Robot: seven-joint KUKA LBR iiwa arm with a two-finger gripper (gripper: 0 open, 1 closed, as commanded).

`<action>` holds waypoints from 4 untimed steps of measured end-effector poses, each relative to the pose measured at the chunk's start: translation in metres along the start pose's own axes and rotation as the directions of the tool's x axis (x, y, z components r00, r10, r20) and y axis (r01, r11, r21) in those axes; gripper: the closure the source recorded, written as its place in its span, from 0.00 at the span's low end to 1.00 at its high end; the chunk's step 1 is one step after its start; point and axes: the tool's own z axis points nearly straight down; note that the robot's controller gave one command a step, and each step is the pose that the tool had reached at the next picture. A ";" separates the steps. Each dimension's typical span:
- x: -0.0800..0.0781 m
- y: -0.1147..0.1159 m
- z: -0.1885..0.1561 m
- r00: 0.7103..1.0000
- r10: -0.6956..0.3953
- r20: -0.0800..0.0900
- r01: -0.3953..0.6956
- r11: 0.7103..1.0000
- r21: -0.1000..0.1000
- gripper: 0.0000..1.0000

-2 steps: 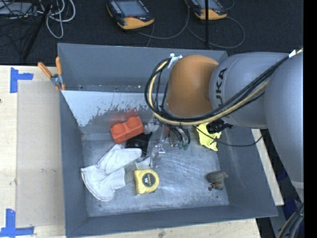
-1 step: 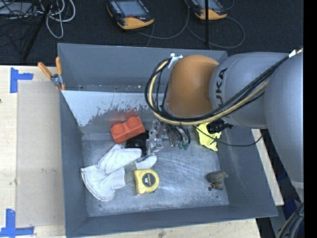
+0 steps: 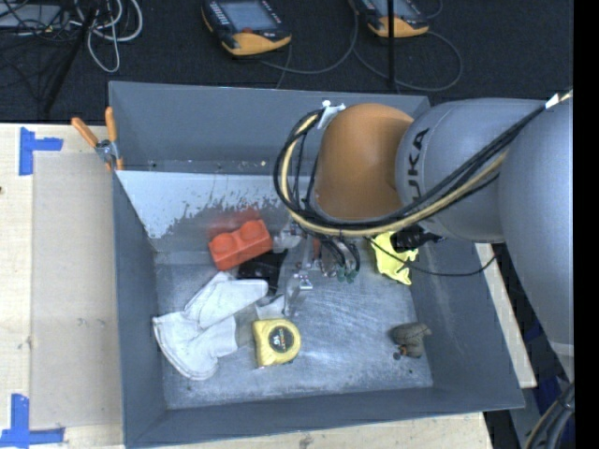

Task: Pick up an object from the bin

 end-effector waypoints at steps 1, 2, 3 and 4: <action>0.000 0.000 0.000 1.000 0.001 0.000 -0.001 1.000 0.000 1.00; 0.000 0.000 0.000 1.000 0.002 0.000 -0.002 1.000 0.000 0.00; 0.000 0.000 0.000 1.000 0.003 0.000 -0.003 1.000 0.000 1.00; 0.000 0.000 0.000 1.000 0.003 0.000 -0.003 1.000 0.000 1.00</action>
Offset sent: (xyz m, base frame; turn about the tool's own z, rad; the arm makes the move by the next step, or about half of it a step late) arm 0.0000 0.0000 0.0000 0.0000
